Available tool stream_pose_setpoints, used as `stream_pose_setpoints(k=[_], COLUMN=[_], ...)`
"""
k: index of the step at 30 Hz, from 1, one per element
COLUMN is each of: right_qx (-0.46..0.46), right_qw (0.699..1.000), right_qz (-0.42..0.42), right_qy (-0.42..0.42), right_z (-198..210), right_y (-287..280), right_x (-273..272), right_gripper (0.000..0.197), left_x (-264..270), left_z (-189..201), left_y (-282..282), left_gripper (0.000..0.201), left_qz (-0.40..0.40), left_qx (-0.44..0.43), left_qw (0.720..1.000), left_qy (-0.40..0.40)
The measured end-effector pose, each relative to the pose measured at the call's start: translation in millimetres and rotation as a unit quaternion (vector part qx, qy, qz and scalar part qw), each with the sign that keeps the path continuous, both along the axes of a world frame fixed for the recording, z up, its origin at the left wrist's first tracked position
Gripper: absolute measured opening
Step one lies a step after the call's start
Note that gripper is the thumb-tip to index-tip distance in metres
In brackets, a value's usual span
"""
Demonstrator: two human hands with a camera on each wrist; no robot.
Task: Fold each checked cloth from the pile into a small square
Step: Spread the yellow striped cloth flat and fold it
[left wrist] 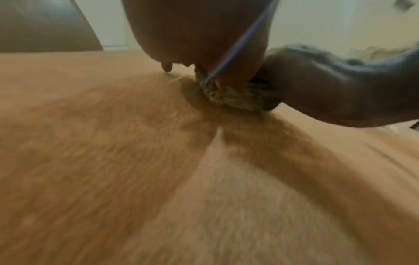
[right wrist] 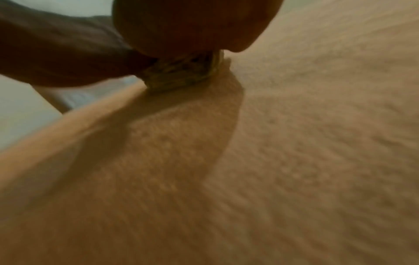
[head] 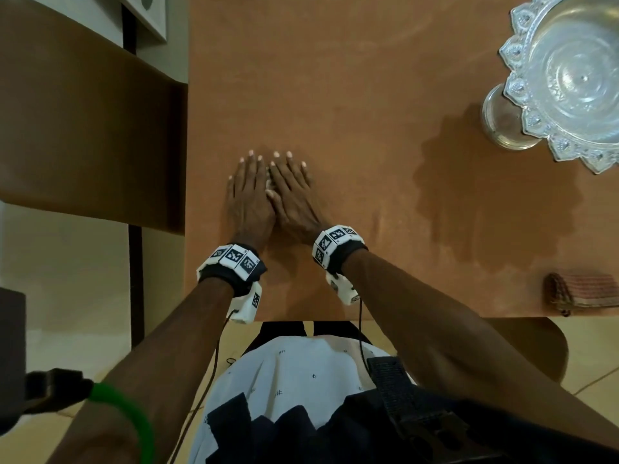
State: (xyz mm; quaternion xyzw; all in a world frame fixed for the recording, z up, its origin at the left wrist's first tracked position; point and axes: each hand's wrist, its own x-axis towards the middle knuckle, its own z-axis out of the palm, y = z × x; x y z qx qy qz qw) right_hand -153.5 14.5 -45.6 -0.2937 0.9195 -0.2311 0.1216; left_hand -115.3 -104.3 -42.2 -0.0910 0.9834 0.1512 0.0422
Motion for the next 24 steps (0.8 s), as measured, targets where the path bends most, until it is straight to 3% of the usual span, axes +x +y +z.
stream_pose_setpoints(k=[5, 10, 14, 17, 20, 22, 24], right_qx=[0.06, 0.074, 0.068, 0.062, -0.037, -0.039, -0.033], right_qw=[0.994, 0.994, 0.996, 0.987, 0.968, 0.955, 0.941], right_qz=[0.066, 0.068, -0.054, -0.119, -0.249, -0.287, -0.309], right_qy=[0.059, 0.037, -0.001, -0.089, -0.021, -0.059, -0.132], right_z=[-16.4, -12.4, -2.2, 18.9, 25.2, 22.4, 27.2], right_y=[20.7, 26.7, 35.9, 42.4, 28.5, 18.9, 13.3], right_x=[-5.1, -6.2, 2.9, 14.8, 18.5, 18.0, 15.3], right_gripper=[0.061, 0.066, 0.075, 0.065, 0.047, 0.034, 0.034], left_x=[9.3, 14.4, 11.7, 6.4, -8.6, -21.0, -30.3], left_z=[-8.4, -8.2, -7.4, 4.3, 11.7, 13.4, 15.2], left_y=[-1.9, -12.8, -7.1, -9.4, -12.8, -18.7, -30.7], left_gripper=[0.067, 0.059, 0.062, 0.063, 0.061, 0.055, 0.047], left_qz=[-0.018, 0.003, 0.006, 0.061, 0.049, 0.015, 0.009], left_qx=[-0.062, -0.071, -0.053, 0.025, 0.084, 0.082, 0.085], left_qw=[0.998, 0.997, 0.997, 0.998, 0.995, 0.997, 0.995], left_qy=[-0.029, -0.03, -0.048, -0.009, 0.036, -0.001, -0.046])
